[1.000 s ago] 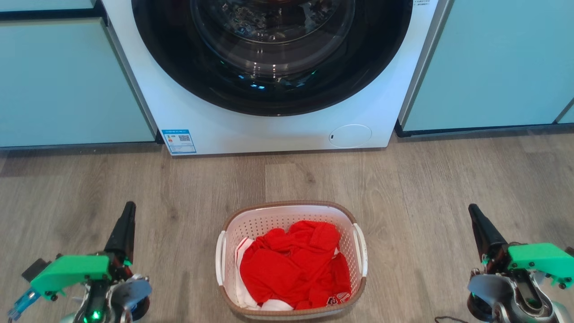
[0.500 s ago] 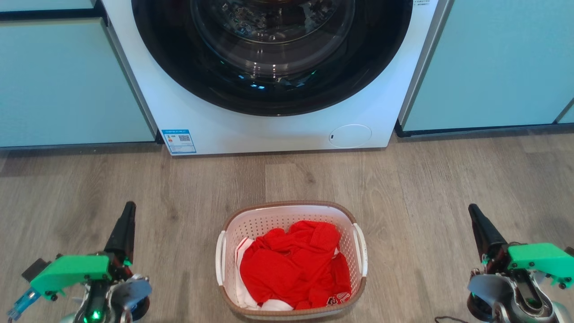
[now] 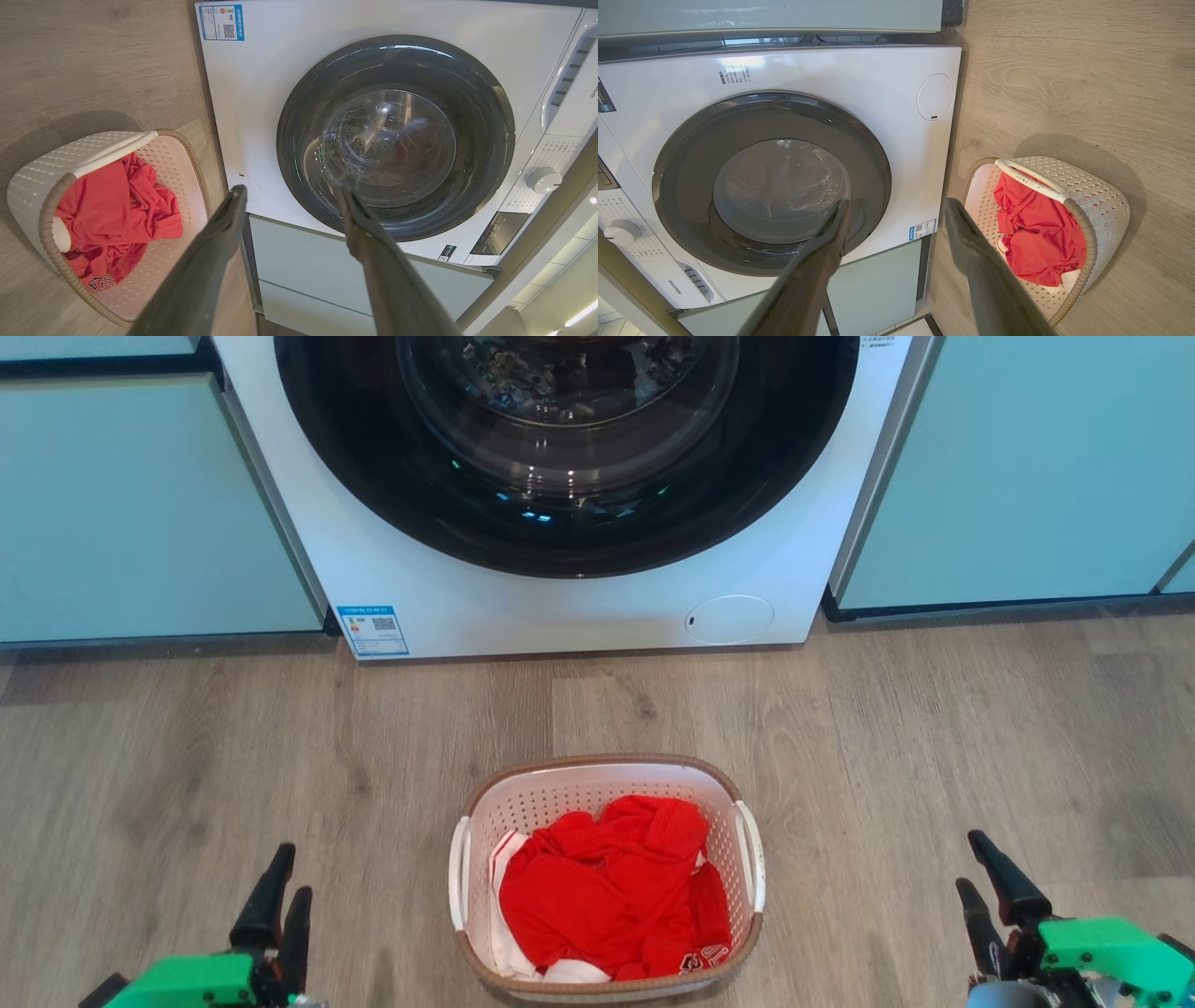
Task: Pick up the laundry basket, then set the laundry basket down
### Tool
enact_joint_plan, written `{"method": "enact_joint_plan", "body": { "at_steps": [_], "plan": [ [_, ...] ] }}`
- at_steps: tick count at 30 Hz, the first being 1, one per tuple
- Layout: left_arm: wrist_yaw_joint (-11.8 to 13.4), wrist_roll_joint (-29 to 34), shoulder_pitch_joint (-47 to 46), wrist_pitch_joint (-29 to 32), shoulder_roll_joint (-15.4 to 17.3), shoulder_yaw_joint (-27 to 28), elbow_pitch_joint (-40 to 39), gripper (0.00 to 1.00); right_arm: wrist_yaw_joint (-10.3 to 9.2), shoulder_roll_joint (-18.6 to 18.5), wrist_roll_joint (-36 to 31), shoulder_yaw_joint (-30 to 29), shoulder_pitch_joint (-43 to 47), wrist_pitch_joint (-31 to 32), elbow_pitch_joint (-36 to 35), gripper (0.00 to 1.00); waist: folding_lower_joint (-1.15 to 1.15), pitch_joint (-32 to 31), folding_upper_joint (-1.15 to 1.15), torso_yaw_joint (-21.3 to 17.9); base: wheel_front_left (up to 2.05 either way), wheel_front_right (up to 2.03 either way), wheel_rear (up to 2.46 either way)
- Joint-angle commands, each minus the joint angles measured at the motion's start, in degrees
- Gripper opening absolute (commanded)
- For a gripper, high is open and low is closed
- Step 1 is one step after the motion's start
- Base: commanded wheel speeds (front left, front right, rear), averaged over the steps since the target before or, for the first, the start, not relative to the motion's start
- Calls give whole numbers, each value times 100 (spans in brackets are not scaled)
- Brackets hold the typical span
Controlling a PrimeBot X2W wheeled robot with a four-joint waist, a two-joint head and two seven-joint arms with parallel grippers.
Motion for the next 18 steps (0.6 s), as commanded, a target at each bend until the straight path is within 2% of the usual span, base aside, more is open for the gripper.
{"method": "enact_joint_plan", "body": {
  "at_steps": [1,13,18],
  "plan": [
    [-3,41,-309,-39,55,7,-212,100,0,-10,-67,18,-238,-60,-210,100,0,-2,0,0,0,0,0],
    [-7,196,-386,-240,61,95,-345,100,-1,-19,-367,-15,-305,-261,-354,100,0,-13,0,-2,0,0,0],
    [-9,241,-433,-324,63,155,-404,100,-1,-22,-688,-103,-361,-345,-458,100,0,-16,0,2,0,0,0]
  ]
}}
